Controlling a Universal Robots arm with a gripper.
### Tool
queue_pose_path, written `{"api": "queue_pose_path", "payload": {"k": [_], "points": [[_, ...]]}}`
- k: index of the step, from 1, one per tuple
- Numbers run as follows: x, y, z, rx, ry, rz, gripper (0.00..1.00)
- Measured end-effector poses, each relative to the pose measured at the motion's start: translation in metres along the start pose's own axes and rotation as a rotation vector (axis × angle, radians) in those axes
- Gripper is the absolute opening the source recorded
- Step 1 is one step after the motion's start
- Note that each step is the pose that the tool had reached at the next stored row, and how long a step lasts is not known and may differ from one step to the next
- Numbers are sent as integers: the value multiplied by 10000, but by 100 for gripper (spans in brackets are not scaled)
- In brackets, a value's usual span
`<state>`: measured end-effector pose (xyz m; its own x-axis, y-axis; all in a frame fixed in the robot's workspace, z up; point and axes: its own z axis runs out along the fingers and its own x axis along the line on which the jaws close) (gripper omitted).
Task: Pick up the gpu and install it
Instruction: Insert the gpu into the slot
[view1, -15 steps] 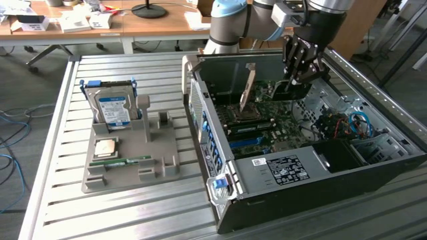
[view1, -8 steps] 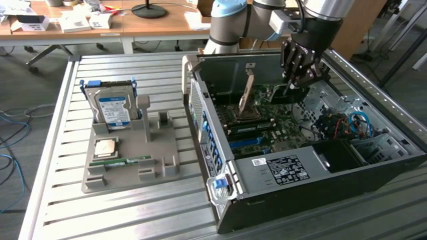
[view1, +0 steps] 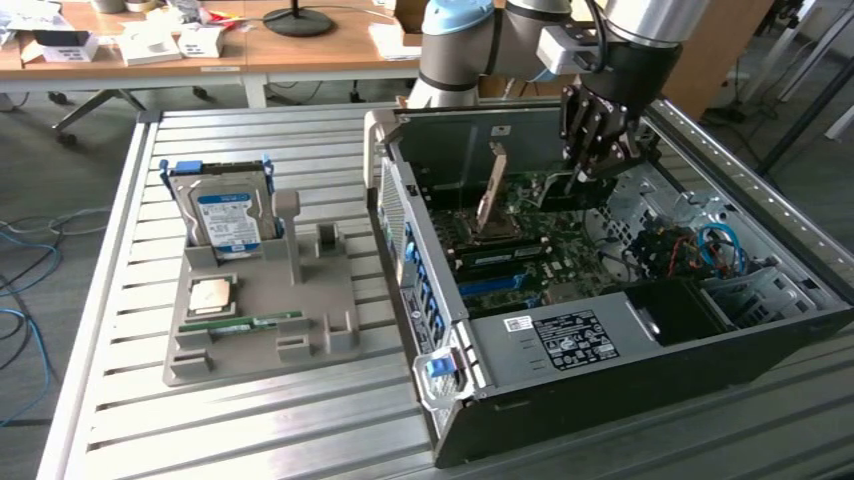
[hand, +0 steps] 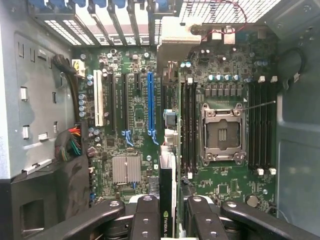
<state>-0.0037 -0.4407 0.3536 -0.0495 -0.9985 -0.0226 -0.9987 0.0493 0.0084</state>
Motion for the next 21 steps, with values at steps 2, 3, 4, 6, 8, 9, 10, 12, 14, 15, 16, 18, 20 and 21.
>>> {"api": "queue_pose_path", "payload": {"k": [2, 3, 4, 6, 8, 9, 10, 12, 14, 15, 16, 18, 20, 21], "points": [[3, 8, 3, 2, -6, 3, 26], [6, 16, 3, 2, -6, 2, 26], [9, 25, 2, 2, -3, 0, 26], [15, 39, 2, 2, -2, 0, 26], [35, 45, 2, 1, -2, -2, 26], [51, 47, 3, 2, -3, -4, 26], [68, 48, 3, 2, -3, -3, 26], [99, 52, 2, 2, -2, -3, 26], [120, 55, 3, 2, -2, -3, 26], [127, 57, 7, 2, -3, -3, 26], [132, 58, 16, 2, -4, -4, 26], [141, 61, 39, 1, -2, -7, 26], [149, 64, 67, 2, -2, -7, 26], [152, 66, 81, 2, -2, -6, 26]]}}
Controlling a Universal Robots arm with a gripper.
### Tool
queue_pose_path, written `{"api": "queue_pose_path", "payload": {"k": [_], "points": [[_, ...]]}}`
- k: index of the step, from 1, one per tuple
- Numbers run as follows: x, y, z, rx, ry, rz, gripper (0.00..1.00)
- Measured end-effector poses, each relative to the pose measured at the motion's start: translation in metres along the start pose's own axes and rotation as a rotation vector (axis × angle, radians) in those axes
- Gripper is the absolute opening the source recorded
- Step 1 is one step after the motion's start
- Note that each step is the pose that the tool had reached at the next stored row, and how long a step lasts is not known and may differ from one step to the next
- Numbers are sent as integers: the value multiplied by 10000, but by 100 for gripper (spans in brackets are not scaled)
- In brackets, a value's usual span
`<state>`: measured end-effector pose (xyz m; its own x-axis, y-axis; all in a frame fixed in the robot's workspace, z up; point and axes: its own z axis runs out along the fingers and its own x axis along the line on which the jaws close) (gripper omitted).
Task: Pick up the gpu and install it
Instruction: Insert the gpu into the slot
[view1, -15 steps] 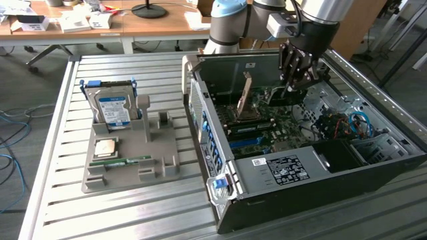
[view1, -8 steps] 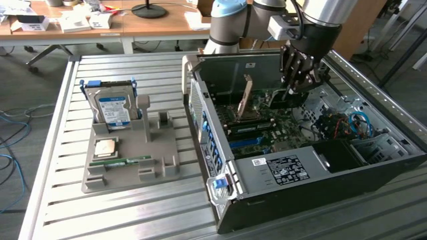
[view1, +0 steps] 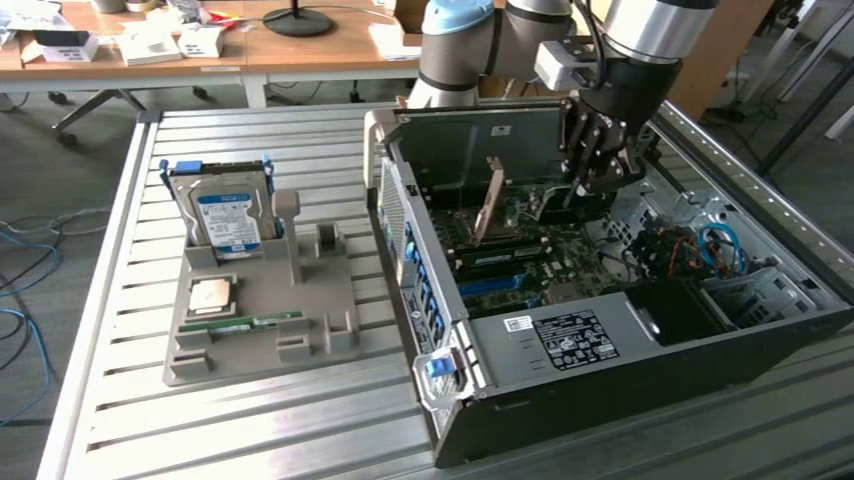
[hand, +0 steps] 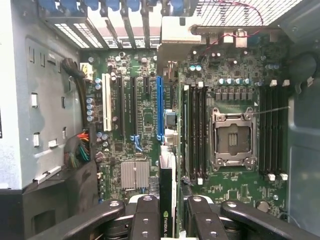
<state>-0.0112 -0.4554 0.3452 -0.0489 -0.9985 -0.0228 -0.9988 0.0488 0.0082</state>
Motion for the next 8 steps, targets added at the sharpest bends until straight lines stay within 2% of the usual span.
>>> {"api": "queue_pose_path", "payload": {"k": [8], "points": [[13, 10, 114, 0, 0, -7, 26]]}}
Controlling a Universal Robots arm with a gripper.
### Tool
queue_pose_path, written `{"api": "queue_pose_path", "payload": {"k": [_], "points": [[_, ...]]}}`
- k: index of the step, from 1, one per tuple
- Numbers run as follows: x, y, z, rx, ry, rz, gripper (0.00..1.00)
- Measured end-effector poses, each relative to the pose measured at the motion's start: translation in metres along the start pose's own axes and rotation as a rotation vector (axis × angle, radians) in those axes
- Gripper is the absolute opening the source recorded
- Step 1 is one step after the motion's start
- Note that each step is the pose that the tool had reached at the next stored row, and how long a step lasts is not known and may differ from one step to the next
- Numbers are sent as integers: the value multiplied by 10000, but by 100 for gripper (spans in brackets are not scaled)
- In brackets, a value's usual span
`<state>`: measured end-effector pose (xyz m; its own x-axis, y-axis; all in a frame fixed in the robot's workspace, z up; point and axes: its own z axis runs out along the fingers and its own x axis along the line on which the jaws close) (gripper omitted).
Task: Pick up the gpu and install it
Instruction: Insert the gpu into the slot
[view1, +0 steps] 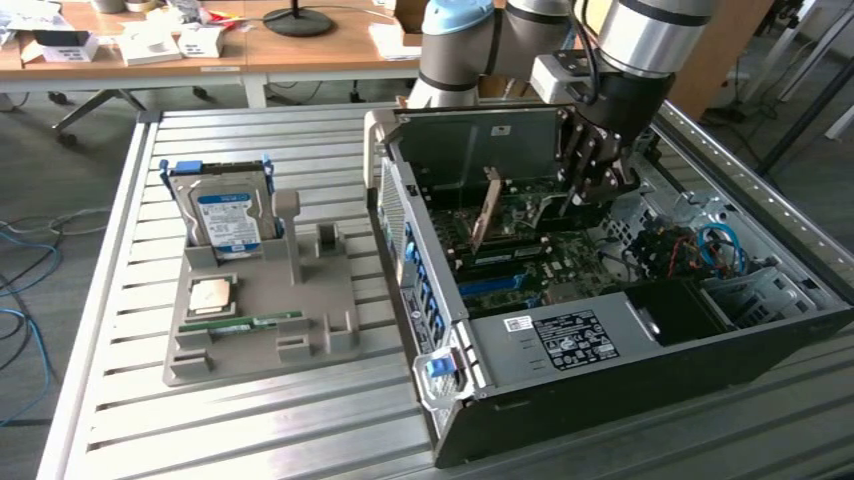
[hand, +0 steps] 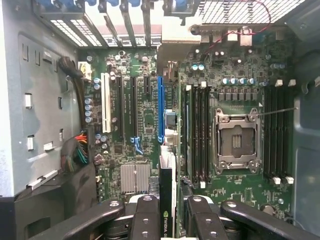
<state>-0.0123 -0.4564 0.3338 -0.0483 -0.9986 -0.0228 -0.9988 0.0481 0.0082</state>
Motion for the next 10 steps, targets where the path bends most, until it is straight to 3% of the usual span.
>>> {"api": "queue_pose_path", "payload": {"k": [10], "points": [[2, 8, 65, 2, -1, -8, 26]]}}
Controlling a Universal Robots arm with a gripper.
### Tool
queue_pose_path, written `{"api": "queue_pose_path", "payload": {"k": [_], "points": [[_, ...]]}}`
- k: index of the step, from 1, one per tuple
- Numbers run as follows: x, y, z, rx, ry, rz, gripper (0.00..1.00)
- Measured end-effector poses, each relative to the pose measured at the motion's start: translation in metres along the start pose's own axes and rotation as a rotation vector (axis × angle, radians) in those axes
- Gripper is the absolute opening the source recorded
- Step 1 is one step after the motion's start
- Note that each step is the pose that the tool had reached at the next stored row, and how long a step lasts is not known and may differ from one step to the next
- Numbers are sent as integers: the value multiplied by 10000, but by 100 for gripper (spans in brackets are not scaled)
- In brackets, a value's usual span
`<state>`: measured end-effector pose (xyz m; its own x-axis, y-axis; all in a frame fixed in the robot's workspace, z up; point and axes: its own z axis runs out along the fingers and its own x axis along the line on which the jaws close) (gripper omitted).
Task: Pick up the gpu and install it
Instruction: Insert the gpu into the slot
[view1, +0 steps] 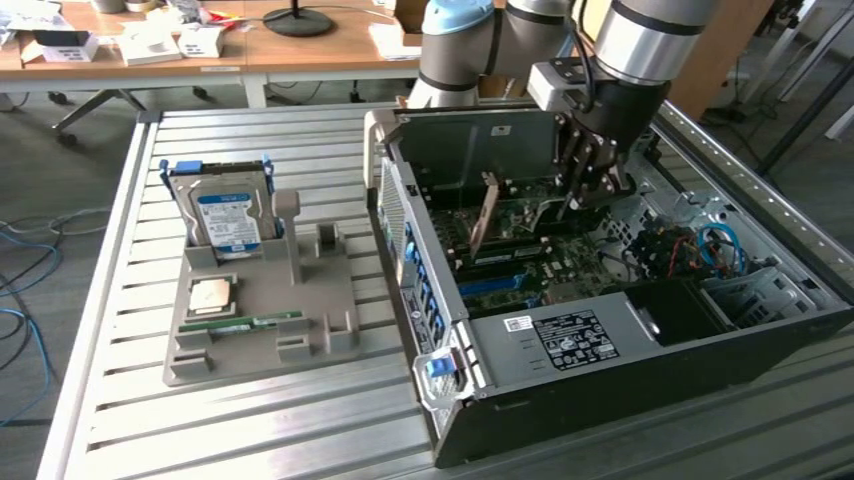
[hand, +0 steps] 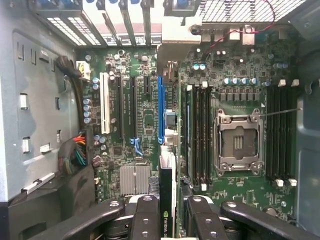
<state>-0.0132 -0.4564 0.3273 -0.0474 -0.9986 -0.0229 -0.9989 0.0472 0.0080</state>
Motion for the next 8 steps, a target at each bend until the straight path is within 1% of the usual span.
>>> {"api": "queue_pose_path", "payload": {"k": [8], "points": [[3, 15, 99, 17, -1, -23, 26]]}}
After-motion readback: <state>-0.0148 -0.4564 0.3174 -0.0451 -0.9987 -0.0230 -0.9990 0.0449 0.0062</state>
